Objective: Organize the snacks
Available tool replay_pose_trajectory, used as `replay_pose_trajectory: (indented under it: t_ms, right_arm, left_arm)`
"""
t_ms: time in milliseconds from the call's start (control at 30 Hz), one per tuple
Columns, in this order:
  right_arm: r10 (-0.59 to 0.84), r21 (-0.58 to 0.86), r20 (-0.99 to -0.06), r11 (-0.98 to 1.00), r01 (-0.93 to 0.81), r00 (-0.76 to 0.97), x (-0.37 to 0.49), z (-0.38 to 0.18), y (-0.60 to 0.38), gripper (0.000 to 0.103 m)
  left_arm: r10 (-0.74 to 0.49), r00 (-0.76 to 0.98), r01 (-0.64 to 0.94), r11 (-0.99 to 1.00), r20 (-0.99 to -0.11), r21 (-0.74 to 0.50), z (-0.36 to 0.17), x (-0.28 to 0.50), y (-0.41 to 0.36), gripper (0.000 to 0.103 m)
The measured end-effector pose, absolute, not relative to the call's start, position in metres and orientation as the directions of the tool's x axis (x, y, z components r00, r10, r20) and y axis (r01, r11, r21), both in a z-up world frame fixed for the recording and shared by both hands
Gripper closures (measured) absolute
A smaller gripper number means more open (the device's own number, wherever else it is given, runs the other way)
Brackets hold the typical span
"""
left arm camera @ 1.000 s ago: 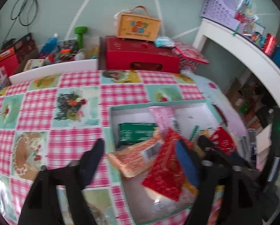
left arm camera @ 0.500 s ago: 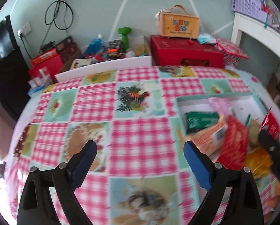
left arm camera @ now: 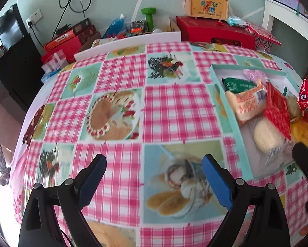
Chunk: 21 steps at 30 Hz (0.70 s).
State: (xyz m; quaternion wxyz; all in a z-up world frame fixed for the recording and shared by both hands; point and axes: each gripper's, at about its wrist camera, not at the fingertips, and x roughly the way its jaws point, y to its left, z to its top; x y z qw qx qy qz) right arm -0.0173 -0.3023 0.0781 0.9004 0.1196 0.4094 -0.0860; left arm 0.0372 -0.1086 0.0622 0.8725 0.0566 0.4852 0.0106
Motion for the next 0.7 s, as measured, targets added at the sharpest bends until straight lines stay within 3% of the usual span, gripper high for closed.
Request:
replay_pose_trajectory:
  t_ms: [700]
  right_arm:
    - [-0.072, 0.075, -0.788, 0.975, 0.211, 0.611, -0.033, 0.057, -0.279, 0.0]
  left_arm:
    - [0.043, 0.475, 0.004, 0.999, -0.879, 0.051, 0.046, 0.02, -0.082, 0.009]
